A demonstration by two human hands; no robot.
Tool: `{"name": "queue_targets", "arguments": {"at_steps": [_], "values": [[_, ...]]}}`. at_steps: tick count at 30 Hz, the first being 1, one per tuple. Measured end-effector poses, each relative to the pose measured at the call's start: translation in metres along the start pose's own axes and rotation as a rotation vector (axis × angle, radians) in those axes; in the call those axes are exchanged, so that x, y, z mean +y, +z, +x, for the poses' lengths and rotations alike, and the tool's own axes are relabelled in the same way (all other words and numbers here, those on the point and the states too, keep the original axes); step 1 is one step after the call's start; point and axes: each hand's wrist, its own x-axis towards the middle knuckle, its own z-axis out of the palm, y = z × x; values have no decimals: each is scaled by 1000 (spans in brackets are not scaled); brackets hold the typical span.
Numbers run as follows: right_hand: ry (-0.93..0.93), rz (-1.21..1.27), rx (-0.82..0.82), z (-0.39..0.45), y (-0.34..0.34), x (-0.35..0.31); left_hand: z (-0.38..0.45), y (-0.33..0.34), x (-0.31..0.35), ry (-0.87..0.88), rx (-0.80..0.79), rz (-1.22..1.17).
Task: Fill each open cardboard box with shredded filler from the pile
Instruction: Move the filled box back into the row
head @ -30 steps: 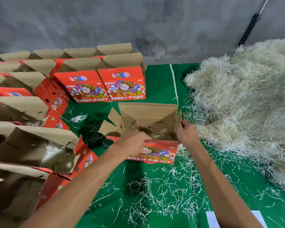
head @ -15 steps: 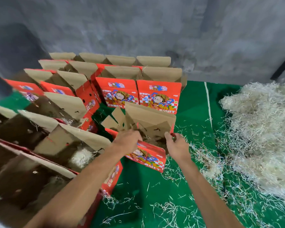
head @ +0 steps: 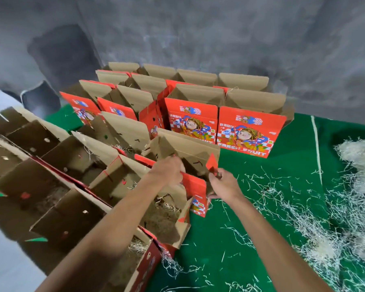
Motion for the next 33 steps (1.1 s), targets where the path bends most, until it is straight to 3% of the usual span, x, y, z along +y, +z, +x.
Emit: {"name": "queue_targets", "arguments": {"at_steps": [7, 14, 19, 25, 33], "values": [[-4, -95, -81, 28, 40, -19, 11, 1, -20, 42, 17, 32], [-13, -39, -124, 50, 78, -37, 25, 0, -31, 58, 19, -66], [20, -12, -262, 68, 98, -58, 34, -3, -50, -22, 63, 26], [97, 19, -359, 82, 115, -82, 47, -12, -71, -135, 103, -22], [128, 70, -418, 96, 150, -93, 63, -3, -106, -155, 347, -96]]}}
